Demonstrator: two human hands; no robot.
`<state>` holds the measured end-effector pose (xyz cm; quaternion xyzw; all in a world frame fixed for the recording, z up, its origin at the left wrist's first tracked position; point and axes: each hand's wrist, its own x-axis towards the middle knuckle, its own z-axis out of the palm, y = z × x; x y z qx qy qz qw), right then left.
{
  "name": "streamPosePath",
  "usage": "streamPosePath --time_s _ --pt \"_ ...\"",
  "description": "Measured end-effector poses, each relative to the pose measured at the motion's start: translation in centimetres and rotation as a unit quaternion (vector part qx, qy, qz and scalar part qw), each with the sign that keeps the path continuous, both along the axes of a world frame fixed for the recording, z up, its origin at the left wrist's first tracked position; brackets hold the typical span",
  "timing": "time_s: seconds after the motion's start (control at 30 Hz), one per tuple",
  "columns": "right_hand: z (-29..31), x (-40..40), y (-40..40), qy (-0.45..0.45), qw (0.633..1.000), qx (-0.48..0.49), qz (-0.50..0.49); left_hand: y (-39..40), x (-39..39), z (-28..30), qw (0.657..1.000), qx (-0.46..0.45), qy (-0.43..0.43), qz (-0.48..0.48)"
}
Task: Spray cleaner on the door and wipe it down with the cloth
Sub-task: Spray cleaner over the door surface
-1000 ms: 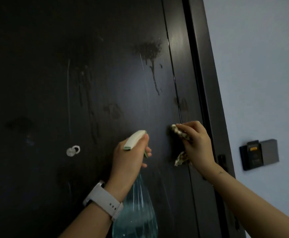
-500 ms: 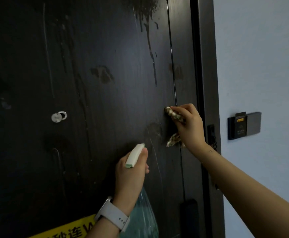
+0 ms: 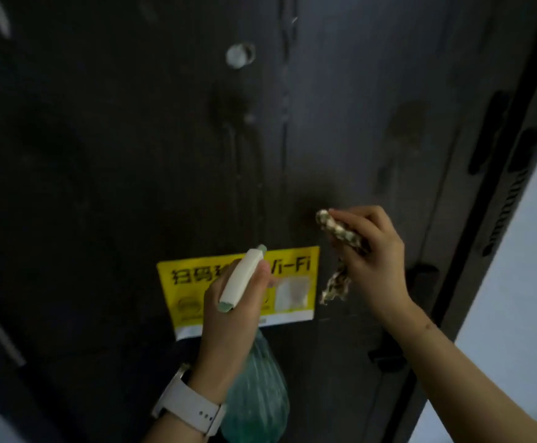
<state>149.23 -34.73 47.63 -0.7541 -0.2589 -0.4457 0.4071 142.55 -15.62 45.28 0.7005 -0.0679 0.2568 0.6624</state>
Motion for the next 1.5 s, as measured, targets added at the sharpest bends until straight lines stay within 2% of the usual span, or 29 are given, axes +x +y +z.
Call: streamPosePath --time_s 0.2,0.4,0.53,0.73,1.0,1.1,1.2,1.37,1.5 --pt "-7.9 -0.8 10.6 0.072 0.987 -0.123 0.074 9.5 -4.2 -8.3 0.994 -0.017 0.066 0.085" --pt "-13.9 -0.6 18.9 0.071 0.952 -0.269 0.127 16.6 -7.8 -16.7 0.975 -0.059 0.160 0.143" --pt "-17.3 0.3 22.2 0.069 0.933 -0.321 0.151 19.8 -8.5 -21.3 0.957 -0.074 0.219 0.174" --pt "-20.8 1.9 23.6 0.020 0.940 -0.308 0.144 22.3 -6.2 -27.6 0.932 -0.091 0.284 0.206" --pt "-22.0 2.1 23.7 -0.028 0.946 -0.288 0.143 22.2 -4.3 -30.0 0.902 -0.177 0.324 0.225" --pt "-22.7 2.0 23.7 -0.039 0.944 -0.288 0.156 22.1 -4.4 -31.1 0.903 -0.164 0.338 0.211" --pt "-25.5 1.2 23.6 -0.010 0.932 -0.318 0.177 22.0 -5.2 -33.2 0.913 -0.134 0.329 0.201" --pt "-33.5 0.5 23.5 0.075 0.893 -0.390 0.211 22.1 -6.9 -39.8 0.922 -0.067 0.337 0.180" --pt "-39.9 0.6 24.3 0.143 0.894 -0.370 0.208 22.0 -7.8 -47.1 0.909 -0.067 0.351 0.213"
